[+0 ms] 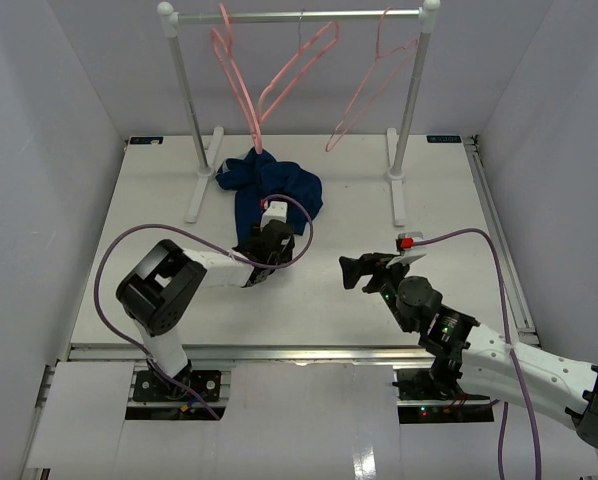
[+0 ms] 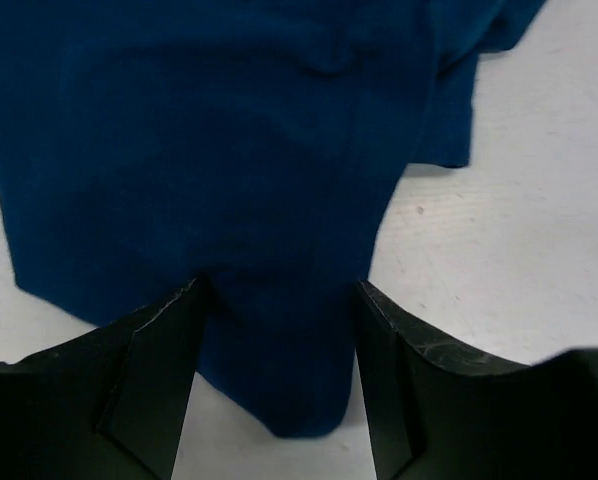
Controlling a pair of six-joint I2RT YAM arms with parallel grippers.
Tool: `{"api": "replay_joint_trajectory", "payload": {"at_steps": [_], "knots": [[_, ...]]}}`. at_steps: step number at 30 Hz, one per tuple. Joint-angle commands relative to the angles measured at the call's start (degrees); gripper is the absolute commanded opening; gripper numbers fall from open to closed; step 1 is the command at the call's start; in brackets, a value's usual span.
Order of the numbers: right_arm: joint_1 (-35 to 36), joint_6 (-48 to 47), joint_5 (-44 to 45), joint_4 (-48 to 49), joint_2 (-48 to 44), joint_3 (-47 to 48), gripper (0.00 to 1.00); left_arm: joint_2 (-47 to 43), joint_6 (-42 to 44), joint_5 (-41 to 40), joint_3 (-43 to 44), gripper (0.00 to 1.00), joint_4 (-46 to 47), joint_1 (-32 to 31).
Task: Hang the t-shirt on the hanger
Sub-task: Move the T-shirt to the center of the board.
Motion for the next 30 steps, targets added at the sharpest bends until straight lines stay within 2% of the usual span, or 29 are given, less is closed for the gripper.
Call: {"api": "replay_joint_trajectory", "payload": {"at_steps": [1, 2, 3, 5, 6, 7, 10, 13, 16, 19, 20, 21, 22, 24, 25, 27, 30], "knots": [[-0.12, 1.37, 1.94, 0.99, -1.58, 0.08, 0.97, 3.52, -2.04, 1.54, 3.26, 0.57, -4.13, 1.90], [-0.12, 1.49, 2.06, 0.98, -1.78, 0.02, 0.98, 4.05, -2.26, 1.73, 3.46, 0.54, -4.93, 1.98], [-0.09, 1.55, 2.12, 0.98, -1.90, -0.07, 0.98, 4.36, -2.44, 2.03, 3.58, 0.45, -5.59, 2.01], [-0.12, 1.64, 2.38, 0.98, -2.13, -0.28, 0.98, 4.21, -2.79, 3.14, 3.72, 0.16, -6.55, 2.02], [-0.06, 1.64, 2.68, 1.04, -2.25, -0.34, 0.98, 3.25, -3.21, 4.82, 3.73, 0.05, -7.51, 2.02], [-0.03, 1.66, 2.91, 1.02, -2.29, -0.36, 0.98, 1.36, -3.71, 7.15, 3.37, 0.00, -8.19, 1.88], [-0.10, 1.72, 3.47, 0.89, -2.08, -0.36, 0.99, -7.66, -5.51, 14.75, 1.23, 0.00, -8.85, 0.39], [-0.10, 1.59, 3.79, 0.78, -1.70, -0.23, 0.99, -17.42, -5.89, 22.47, 0.48, 0.00, -8.68, -5.24], [-0.12, 1.25, 3.62, 0.54, -1.34, 0.01, 0.99, -22.75, -5.84, 27.09, 1.35, 0.00, -8.66, -14.04], [-0.11, 1.06, 3.53, 0.45, -1.16, 0.06, 0.99, -23.55, -6.51, 31.04, 2.09, 0.00, -7.83, -18.63], [-0.05, 0.84, 3.53, 0.45, -1.10, 0.01, 1.00, -23.05, -6.24, 33.91, 2.25, 0.01, -6.79, -19.96], [-0.06, 0.73, 3.59, 0.45, -1.05, -0.01, 1.00, -22.61, -5.69, 36.04, 2.35, 0.15, -6.10, -20.73], [-0.11, 0.67, 3.69, 0.45, -1.00, -0.01, 1.00, -22.19, -4.96, 37.71, 2.40, 0.36, -5.62, -21.15], [-0.03, 0.58, 3.79, 0.45, -0.90, -0.01, 1.00, -22.16, -4.38, 33.45, 2.32, 0.57, -6.96, -21.19], [-0.03, 0.52, 3.79, 0.52, -0.84, 0.05, 1.00, -22.98, -4.38, 30.84, 2.19, 0.62, -7.68, -21.19], [-0.11, 0.39, 3.75, 0.55, -0.72, 0.08, 1.00, -24.77, -5.02, 20.18, 2.18, 0.70, -10.64, -20.94], [-0.08, -0.08, 2.69, 0.72, -0.51, 0.16, 0.92, -26.59, -6.58, 10.46, 3.11, 0.70, -16.70, -18.68]]}}
